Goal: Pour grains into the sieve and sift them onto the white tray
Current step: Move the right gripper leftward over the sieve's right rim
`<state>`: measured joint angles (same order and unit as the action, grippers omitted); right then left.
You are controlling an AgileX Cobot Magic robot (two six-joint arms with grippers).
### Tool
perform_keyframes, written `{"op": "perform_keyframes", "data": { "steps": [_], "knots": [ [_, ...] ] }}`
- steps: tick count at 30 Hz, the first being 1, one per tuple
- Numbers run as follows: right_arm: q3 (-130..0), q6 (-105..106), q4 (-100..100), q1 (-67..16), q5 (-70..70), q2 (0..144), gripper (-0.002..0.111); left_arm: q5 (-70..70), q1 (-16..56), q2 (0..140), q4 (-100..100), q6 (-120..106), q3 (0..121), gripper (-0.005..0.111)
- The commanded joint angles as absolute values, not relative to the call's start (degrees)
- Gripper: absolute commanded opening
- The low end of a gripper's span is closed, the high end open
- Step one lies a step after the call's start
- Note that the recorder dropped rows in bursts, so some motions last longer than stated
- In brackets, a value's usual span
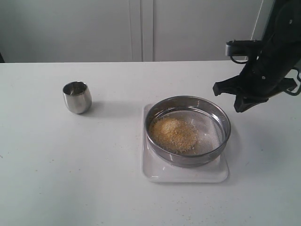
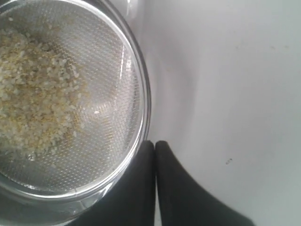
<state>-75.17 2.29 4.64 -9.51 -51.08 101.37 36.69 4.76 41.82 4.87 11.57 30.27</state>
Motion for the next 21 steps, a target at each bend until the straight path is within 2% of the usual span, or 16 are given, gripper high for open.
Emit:
{"op": "perform_keyframes", "data": {
  "steps": [1, 18, 21],
  "knots": [
    [-75.5, -7.42, -4.21, -13.54, -49.56, 101.36, 0.0, 37.09, 4.64, 41.37, 5.46, 11.61, 29.9, 0.0],
    [-75.59, -12.83, -4.1, -14.18, -47.7, 106.57, 0.0, 37.09, 4.64, 41.37, 5.46, 11.61, 29.9, 0.0],
    [-75.95, -12.83, -4.1, -14.18, -47.7, 106.57, 0.006, 37.09, 4.64, 41.37, 5.46, 11.61, 29.9, 0.0]
  ]
}}
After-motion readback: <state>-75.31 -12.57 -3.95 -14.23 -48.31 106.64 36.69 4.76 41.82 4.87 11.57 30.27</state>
